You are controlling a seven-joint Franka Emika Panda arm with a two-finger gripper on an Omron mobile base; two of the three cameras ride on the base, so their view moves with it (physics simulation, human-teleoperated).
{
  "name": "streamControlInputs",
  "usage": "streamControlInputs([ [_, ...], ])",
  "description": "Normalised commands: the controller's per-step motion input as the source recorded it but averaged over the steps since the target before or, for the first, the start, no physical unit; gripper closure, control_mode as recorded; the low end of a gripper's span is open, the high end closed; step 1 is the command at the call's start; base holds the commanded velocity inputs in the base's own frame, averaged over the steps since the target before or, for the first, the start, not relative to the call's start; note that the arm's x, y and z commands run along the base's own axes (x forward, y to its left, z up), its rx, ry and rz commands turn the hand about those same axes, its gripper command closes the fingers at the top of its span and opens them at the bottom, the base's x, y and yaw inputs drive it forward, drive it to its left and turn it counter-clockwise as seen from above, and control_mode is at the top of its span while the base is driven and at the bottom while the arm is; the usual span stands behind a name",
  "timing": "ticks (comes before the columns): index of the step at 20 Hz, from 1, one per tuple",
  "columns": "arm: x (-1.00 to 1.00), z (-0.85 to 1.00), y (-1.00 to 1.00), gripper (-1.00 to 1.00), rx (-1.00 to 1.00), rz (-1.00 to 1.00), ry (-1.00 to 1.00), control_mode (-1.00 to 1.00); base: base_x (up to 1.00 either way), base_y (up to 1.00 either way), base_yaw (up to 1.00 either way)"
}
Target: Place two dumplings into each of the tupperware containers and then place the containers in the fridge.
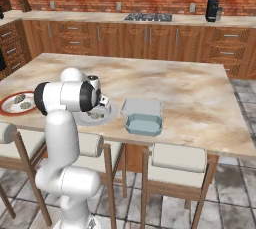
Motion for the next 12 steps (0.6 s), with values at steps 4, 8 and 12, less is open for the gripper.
streamControlInputs([
  [4, 0.0, 0.0, 0.0, 1.0, 0.0, 0.0, 0.01, -1.0, 0.0, 0.0, 0.0],
  [8, 0.0, 0.13, 0.0, 1.0, 0.0, 0.0, 0.0, -1.0, 0.0, 0.0, 0.0],
  [12, -0.04, 0.51, -0.06, 1.0, 0.0, 0.0, 0.03, -1.0, 0.0, 0.0, 0.0],
])
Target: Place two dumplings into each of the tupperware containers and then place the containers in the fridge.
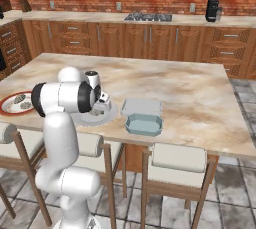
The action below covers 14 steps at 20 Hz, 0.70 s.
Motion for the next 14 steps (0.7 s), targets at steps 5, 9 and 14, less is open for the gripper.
streamControlInputs([
  [5, -0.25, 0.51, -0.43, 1.0, 0.0, 0.0, 0.05, -1.0, 0.0, 0.0, 0.0],
  [9, -0.16, 0.32, -0.75, 1.0, 0.0, 0.0, 0.05, -1.0, 0.0, 0.0, 0.0],
  [14, 0.0, 0.25, -0.99, 1.0, 0.0, 0.0, 0.11, -1.0, 0.0, 0.0, 0.0],
])
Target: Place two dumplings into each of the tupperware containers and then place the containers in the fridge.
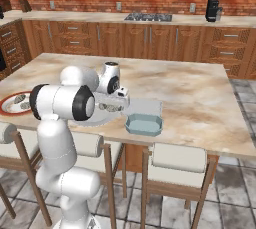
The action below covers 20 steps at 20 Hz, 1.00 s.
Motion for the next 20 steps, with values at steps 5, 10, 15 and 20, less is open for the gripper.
streamControlInputs([
  [5, 0.0, 0.03, -0.99, 1.0, 0.0, 0.0, 0.09, -1.0, 0.0, 0.0, 0.0],
  [10, 0.0, 0.0, -0.86, 1.0, 0.0, 0.0, 0.05, -1.0, 0.0, 0.0, 0.0],
  [15, 0.0, -0.28, -0.44, 1.0, 0.0, 0.0, 0.0, -1.0, 0.0, 0.0, 0.0],
  [20, 0.0, -0.43, -0.03, 1.0, 0.0, 0.0, 0.0, -1.0, 0.0, 0.0, 0.0],
])
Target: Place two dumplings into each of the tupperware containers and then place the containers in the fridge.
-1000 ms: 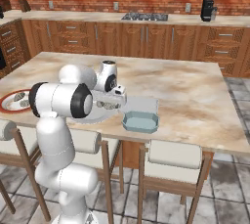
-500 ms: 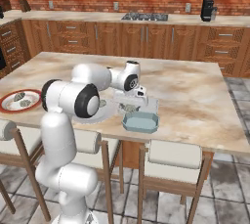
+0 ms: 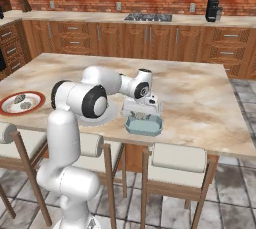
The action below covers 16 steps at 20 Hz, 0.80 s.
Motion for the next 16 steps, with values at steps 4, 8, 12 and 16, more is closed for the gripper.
streamControlInputs([
  [4, 0.0, -0.24, 0.09, 1.0, 0.0, 0.0, -0.01, -1.0, 0.0, 0.0, 0.0],
  [8, -0.01, -0.16, 0.1, 1.0, 0.0, 0.0, 0.0, -1.0, 0.0, 0.0, 0.0],
  [12, 0.0, -0.24, 0.04, 1.0, 0.0, 0.0, 0.0, -1.0, 0.0, 0.0, 0.0],
  [16, 0.0, -0.17, 0.0, 1.0, 0.0, 0.0, 0.0, -1.0, 0.0, 0.0, 0.0],
])
